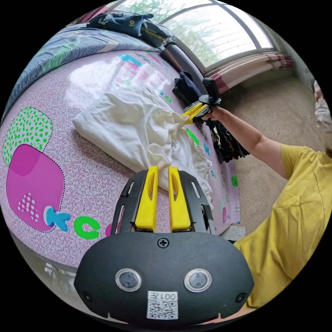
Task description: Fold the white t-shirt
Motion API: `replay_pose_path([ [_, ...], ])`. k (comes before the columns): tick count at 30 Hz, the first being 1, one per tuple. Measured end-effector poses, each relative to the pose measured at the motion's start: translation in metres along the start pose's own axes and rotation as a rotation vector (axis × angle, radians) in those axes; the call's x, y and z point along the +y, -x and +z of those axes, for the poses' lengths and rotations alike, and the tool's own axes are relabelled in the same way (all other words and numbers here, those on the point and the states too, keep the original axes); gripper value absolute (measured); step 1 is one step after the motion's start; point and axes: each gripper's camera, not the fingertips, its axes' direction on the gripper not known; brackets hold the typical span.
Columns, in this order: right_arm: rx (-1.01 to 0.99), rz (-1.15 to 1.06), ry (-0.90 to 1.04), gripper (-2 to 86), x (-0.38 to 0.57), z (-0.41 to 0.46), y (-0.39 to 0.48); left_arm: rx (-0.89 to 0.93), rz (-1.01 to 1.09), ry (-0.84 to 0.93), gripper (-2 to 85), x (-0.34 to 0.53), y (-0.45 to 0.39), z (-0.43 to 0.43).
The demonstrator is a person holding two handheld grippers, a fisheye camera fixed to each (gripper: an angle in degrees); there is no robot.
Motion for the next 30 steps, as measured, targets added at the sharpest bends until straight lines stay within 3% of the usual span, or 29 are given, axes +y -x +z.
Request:
replay_pose_path([
  [9, 0.114, -0.057, -0.332, 0.7, -0.012, -0.035, 0.012, -0.118, 0.090, -0.236, -1.1, -0.052, 0.011, -0.013],
  [12, 0.126, -0.037, -0.316, 0.4, -0.025, -0.018, 0.004, -0.092, 0.054, -0.217, -1.2, -0.085, 0.034, 0.014],
  [18, 0.060, -0.036, -0.044, 0.1, -0.024, 0.037, -0.017, -0.053, 0.035, -0.002, -1.3, -0.097, 0.056, 0.069],
  [24, -0.059, 0.012, -0.089, 0.2, -0.010, 0.042, -0.040, -0.021, 0.052, 0.052, -1.3, -0.111, 0.077, 0.069],
  [27, -0.010, -0.038, -0.101, 0.5, -0.011, 0.023, -0.034, -0.003, 0.124, -0.031, -1.2, -0.111, 0.070, 0.039],
  [30, 0.007, 0.001, -0.261, 1.5, -0.006, -0.011, -0.044, -0.038, 0.077, -0.154, -0.4, -0.100, 0.084, 0.001],
])
